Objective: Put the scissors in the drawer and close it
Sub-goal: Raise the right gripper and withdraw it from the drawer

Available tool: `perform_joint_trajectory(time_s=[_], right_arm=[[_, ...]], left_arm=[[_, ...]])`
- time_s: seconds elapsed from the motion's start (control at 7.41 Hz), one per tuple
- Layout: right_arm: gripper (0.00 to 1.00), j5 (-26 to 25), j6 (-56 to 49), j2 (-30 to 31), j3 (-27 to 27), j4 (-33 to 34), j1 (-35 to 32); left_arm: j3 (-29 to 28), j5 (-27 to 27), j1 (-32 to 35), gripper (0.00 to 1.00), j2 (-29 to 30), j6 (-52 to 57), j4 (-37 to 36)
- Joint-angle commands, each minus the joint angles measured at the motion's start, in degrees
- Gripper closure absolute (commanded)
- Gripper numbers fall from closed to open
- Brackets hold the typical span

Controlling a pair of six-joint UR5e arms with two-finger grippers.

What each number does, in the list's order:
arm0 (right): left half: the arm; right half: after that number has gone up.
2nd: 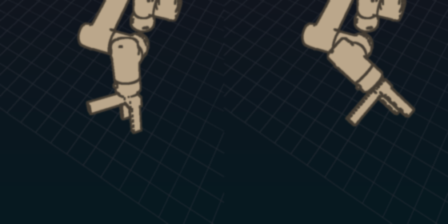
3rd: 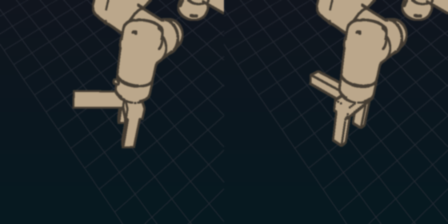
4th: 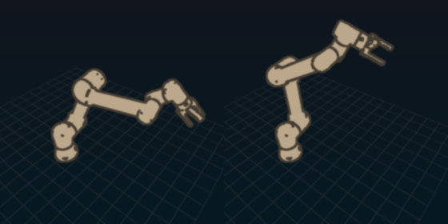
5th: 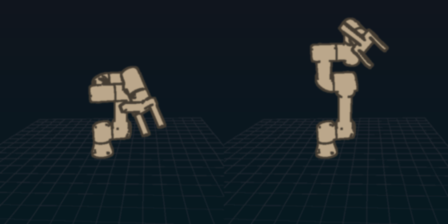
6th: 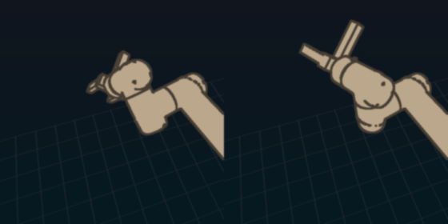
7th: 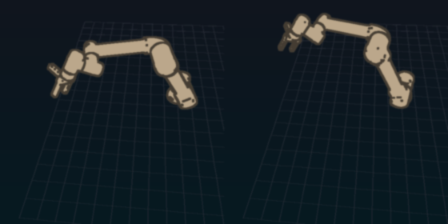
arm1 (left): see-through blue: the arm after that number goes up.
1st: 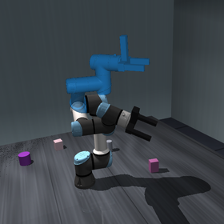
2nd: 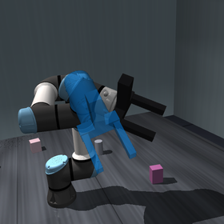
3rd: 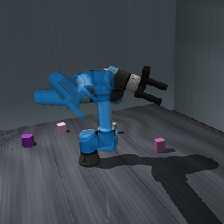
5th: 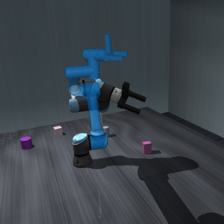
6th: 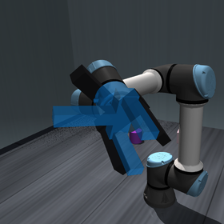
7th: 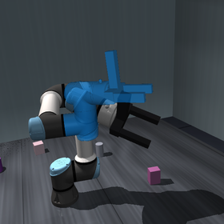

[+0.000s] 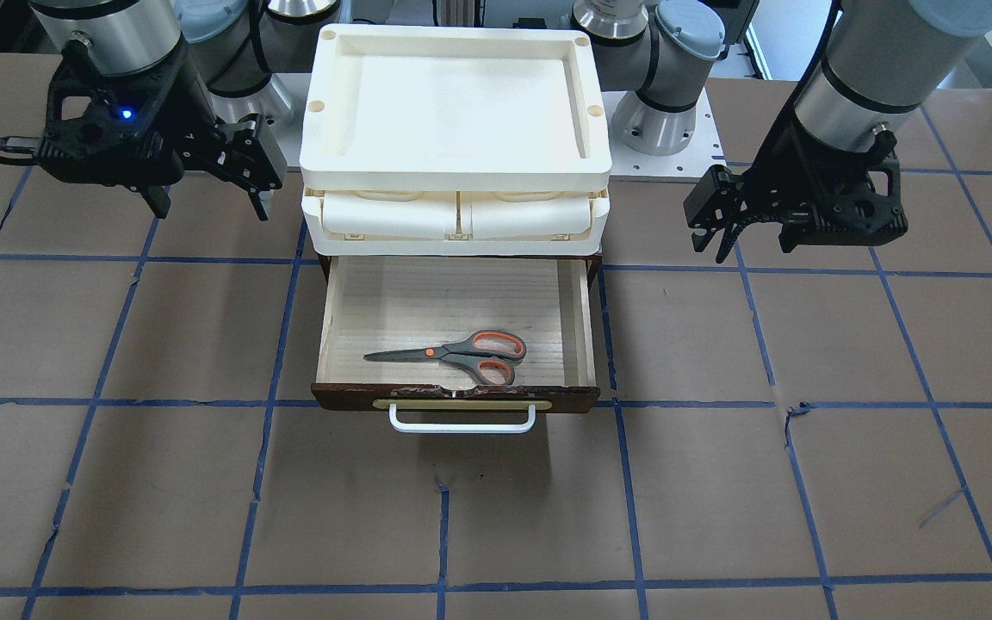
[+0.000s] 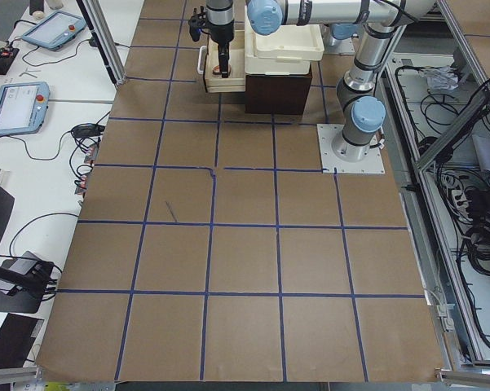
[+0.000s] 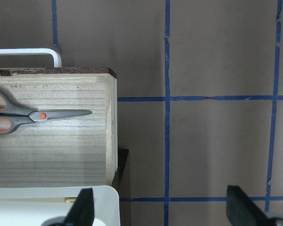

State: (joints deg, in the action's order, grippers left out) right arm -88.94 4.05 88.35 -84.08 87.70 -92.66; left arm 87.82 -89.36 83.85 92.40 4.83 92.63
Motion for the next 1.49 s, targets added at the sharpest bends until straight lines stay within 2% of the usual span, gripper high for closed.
perform_joint_trajectory(time_s=[0.0, 0.41, 1.35], right_arm=[[0.0, 0.8, -0.6, 0.2, -0.3, 0.2, 0.1], [0.0, 1.0, -3.3, -0.2, -3.0, 3.7, 0.7], [0.0, 0.9, -0.8, -1.4, 1.4, 1.8, 1.0]], left_arm=[[0.7, 0.0, 0.3, 0.0, -0.1, -0.1, 0.1], [0.6, 0.3, 1.0, 0.0, 0.1, -1.8, -0.3], [0.9, 0.2, 3.5, 0.0, 0.6, -3.4, -0.5]])
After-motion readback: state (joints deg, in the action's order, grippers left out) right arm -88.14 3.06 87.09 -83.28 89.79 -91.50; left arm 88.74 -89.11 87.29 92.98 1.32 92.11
